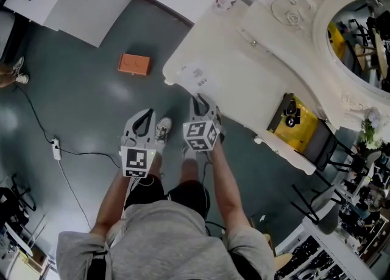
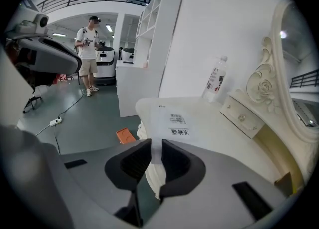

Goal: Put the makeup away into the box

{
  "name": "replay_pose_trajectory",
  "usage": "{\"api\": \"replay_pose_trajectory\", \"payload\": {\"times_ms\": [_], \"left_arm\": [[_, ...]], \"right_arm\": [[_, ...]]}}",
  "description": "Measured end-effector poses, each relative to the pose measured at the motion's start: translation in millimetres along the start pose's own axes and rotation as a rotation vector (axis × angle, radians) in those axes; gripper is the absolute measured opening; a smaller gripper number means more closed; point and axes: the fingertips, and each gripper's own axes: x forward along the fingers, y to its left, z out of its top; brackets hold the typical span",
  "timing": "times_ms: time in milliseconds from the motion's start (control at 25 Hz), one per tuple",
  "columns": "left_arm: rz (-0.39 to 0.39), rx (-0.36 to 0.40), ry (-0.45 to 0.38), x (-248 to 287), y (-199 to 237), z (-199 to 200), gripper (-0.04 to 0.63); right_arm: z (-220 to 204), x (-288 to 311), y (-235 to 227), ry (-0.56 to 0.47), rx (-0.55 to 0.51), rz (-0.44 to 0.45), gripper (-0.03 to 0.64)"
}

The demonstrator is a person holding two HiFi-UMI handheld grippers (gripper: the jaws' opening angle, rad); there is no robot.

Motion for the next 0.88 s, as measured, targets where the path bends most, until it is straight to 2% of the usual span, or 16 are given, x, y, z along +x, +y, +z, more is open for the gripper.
{"api": "replay_pose_trajectory", "payload": {"times_ms": [360,600,880], "left_arm": [[-0.004,0.022,-0.02,-6.6,12.5,10.3,0.003],[-0.024,0.053,-0.061,-11.9,18.9,37.6,0.003],[-0.079,0.103,-0.157,-13.3,10.9,95.5,0.003]], "right_arm": [[6.5,-4.0,-0.1,0.011,-0.027,-0.032,0.025],[30.6,-28.4,-17.8,-0.035,0.032,-0.087,0.014],[60.2,-67.0,-57.5,-0.096,0.14,-0.168,0.012]]}}
